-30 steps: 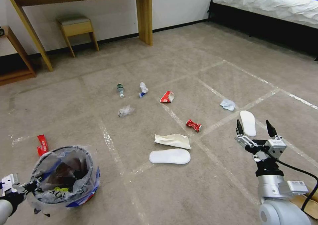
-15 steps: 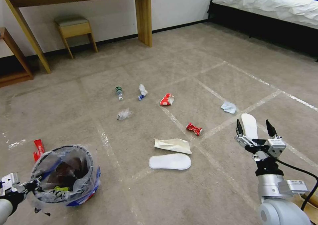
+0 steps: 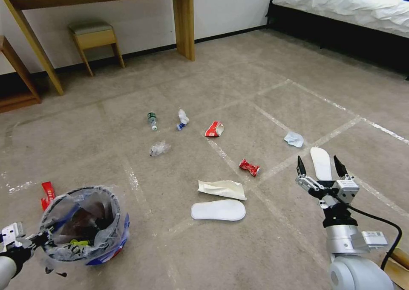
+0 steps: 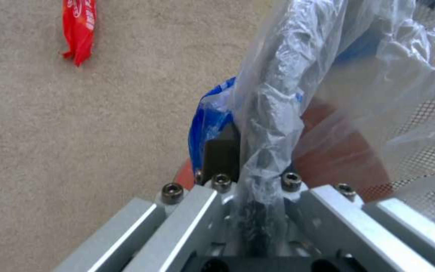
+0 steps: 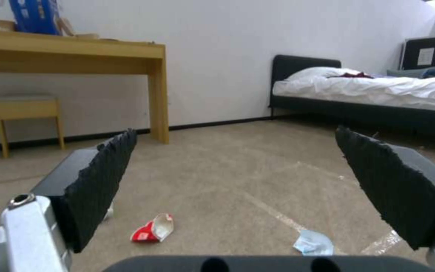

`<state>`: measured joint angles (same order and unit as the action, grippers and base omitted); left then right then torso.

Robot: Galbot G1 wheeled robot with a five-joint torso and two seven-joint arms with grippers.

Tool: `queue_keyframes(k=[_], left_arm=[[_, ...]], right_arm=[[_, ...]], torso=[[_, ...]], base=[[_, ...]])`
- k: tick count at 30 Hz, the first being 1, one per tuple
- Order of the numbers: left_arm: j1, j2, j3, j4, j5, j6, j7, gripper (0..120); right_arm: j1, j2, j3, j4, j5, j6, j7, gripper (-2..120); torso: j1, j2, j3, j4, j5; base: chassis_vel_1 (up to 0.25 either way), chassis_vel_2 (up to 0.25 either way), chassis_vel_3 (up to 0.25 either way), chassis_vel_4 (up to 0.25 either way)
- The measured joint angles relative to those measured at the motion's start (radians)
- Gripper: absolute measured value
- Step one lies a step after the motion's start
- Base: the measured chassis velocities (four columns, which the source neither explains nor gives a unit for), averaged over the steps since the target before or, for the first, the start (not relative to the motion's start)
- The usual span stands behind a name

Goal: Pick up the trash bin and place the garbage on the floor into it.

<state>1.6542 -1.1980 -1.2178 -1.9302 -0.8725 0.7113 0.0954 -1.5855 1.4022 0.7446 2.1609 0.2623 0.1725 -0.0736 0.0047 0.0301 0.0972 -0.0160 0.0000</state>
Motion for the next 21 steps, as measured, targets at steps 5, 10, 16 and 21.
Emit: queue_keyframes(k=[5,10,16,21], left_arm=[[-0.002,-0.004,0.0,0.0,0.0,0.0,-0.001,1],[-0.008,-0.01,0.002,0.0,0.0,0.0,-0.002,1],[-0.018,-0.018,0.006,-0.001,0.002,-0.001,-0.003,1],[-0.02,-0.021,0.005,-0.008,0.001,-0.001,-0.004,1]], right_arm=[[0.003,-0.002,0.001,-0.007,0.0,0.001,0.0,100],[0.005,-0.003,0.002,-0.009,0.002,0.004,0.0,100],[0.003,-0.011,0.01,-0.009,0.013,0.012,-0.003,100],[0.002,-0.013,0.014,-0.007,0.02,0.015,-0.01,100]], torso=[[0.0,0.0,0.0,0.0,0.0],[0.0,0.0,0.0,0.0,0.0001],[0.0,0.0,0.0,0.0,0.0],[0.0,0.0,0.0,0.0,0.0]], base=[[0.0,0.0,0.0,0.0],[0.0,0.0,0.0,0.0],[0.0,0.0,0.0,0.0],[0.0,0.0,0.0,0.0]])
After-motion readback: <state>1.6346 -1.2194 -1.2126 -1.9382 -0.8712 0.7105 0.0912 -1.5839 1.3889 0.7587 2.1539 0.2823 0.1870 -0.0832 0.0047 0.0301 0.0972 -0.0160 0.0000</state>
